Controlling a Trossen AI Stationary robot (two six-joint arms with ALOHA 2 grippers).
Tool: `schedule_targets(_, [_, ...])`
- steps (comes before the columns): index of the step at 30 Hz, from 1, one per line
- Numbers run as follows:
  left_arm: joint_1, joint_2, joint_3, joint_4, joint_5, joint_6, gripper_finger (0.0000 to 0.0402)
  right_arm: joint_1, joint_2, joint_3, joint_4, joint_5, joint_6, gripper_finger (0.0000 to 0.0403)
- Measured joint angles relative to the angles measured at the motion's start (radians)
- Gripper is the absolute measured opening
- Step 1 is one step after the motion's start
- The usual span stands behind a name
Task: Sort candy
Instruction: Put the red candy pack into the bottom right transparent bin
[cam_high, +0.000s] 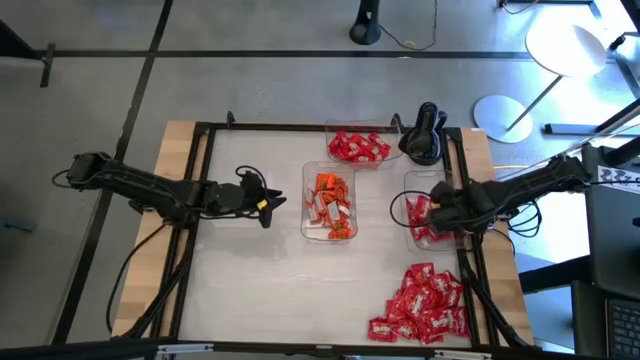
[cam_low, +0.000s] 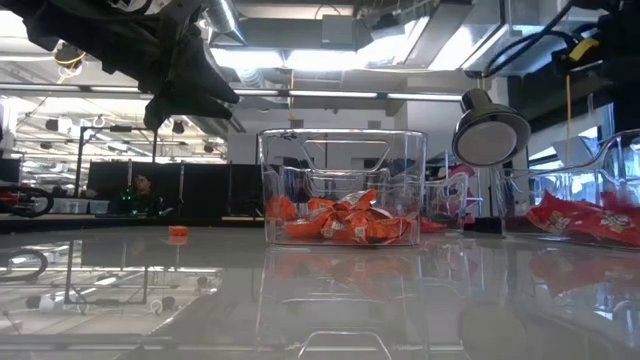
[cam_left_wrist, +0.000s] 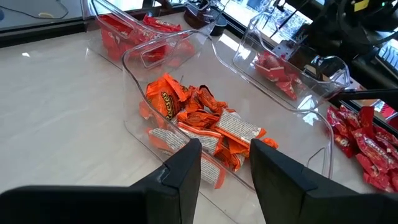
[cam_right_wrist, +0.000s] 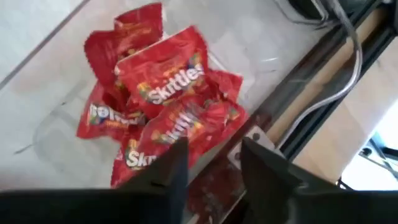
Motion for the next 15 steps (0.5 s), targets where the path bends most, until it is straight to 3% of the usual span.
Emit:
schedule_targets(7, [0.001,0.0,0.0,0.0,0.0,0.003,0.0127,0.001,0.0,0.051,0.087,-0.134,-0.011,0.0244])
schedule_targets(15, [0.001,0.0,0.0,0.0,0.0,0.004,0.0127,0.009,0.004,0.072,0.574,-0.192,-0.275,0.0265])
